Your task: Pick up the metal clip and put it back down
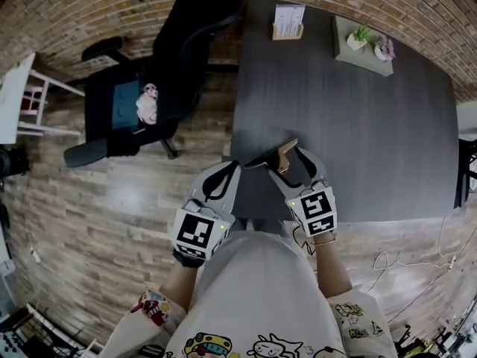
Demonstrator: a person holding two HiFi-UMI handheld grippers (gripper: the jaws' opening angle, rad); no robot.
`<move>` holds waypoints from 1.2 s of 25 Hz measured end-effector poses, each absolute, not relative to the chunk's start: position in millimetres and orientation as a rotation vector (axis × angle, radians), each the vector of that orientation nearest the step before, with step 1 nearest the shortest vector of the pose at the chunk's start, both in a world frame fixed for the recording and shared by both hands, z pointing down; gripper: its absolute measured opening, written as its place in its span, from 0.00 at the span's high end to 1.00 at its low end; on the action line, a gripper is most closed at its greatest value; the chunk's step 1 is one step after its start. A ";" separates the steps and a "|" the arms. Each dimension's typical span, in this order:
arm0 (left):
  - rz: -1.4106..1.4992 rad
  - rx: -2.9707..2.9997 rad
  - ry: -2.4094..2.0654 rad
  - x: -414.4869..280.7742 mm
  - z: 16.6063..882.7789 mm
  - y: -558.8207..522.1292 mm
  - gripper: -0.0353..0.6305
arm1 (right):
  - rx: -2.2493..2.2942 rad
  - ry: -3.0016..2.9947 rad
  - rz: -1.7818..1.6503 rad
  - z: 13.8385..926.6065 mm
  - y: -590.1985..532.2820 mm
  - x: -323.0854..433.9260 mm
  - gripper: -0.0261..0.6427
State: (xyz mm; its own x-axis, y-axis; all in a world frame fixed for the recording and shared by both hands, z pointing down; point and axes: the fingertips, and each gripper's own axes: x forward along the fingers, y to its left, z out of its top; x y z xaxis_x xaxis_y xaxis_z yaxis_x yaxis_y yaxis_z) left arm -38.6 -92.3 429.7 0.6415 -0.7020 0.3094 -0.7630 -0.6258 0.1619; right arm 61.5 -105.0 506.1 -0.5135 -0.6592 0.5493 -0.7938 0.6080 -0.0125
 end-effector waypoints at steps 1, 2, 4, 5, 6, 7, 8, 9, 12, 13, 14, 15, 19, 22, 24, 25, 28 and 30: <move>0.308 2.591 -1.188 -38.9 426.3 -93.2 0.95 | 1.161 -2.346 0.350 498.6 -105.9 63.1 0.47; 0.300 2.597 -1.194 -38.9 422.6 -94.6 0.95 | 1.173 -2.357 0.341 491.2 -107.1 64.8 0.47; 0.282 2.610 -1.207 -39.0 414.7 -99.0 0.95 | 1.200 -2.382 0.318 476.0 -111.2 68.4 0.47; 0.273 2.617 -1.215 -39.2 410.3 -101.5 0.95 | 1.214 -2.393 0.305 468.2 -113.6 70.6 0.47; 0.264 2.624 -1.223 -39.4 405.5 -103.7 0.95 | 1.230 -2.402 0.293 460.3 -115.5 73.0 0.47; 0.256 2.631 -1.230 -39.4 400.3 -105.7 0.95 | 1.246 -2.410 0.283 452.4 -117.3 75.9 0.47; 0.246 2.641 -1.235 -38.9 395.0 -108.1 0.95 | 1.263 -2.416 0.273 444.6 -119.5 79.2 0.48; 0.233 2.653 -1.241 -37.9 389.3 -111.4 0.95 | 1.282 -2.425 0.259 436.5 -122.5 83.0 0.48; 0.196 2.688 -1.249 -32.5 372.8 -119.1 0.95 | 1.342 -2.458 0.224 411.6 -128.2 95.3 0.50; 0.191 2.694 -1.250 -31.0 368.4 -119.2 0.95 | 1.360 -2.469 0.222 403.8 -127.2 99.0 0.52; 0.187 2.699 -1.250 -29.8 364.2 -118.9 0.95 | 1.377 -2.482 0.223 396.3 -125.8 102.5 0.53; 0.181 2.703 -1.250 -28.5 360.0 -118.9 0.95 | 1.391 -2.498 0.227 389.1 -124.5 106.0 0.54; 0.141 2.732 -1.243 -18.5 342.0 -122.2 0.95 | 1.423 -2.586 0.263 366.2 -122.6 118.7 0.60; 0.123 2.750 -1.234 -12.7 333.9 -122.6 0.95 | 1.432 -2.621 0.246 355.6 -121.7 124.2 0.69; 0.125 2.752 -1.233 -10.8 333.1 -122.3 0.95 | 1.432 -2.635 0.231 351.1 -120.8 127.1 0.75; 0.127 2.750 -1.234 -10.2 333.4 -122.5 0.95 | 1.431 -2.640 0.225 348.8 -120.5 128.6 0.78; 0.134 2.735 -1.243 -9.4 335.7 -122.7 0.95 | 1.425 -2.651 0.221 344.1 -118.4 132.7 0.81; 0.138 2.721 -1.250 -9.6 337.4 -122.7 0.95 | 1.424 -2.654 0.222 342.1 -116.2 134.8 0.84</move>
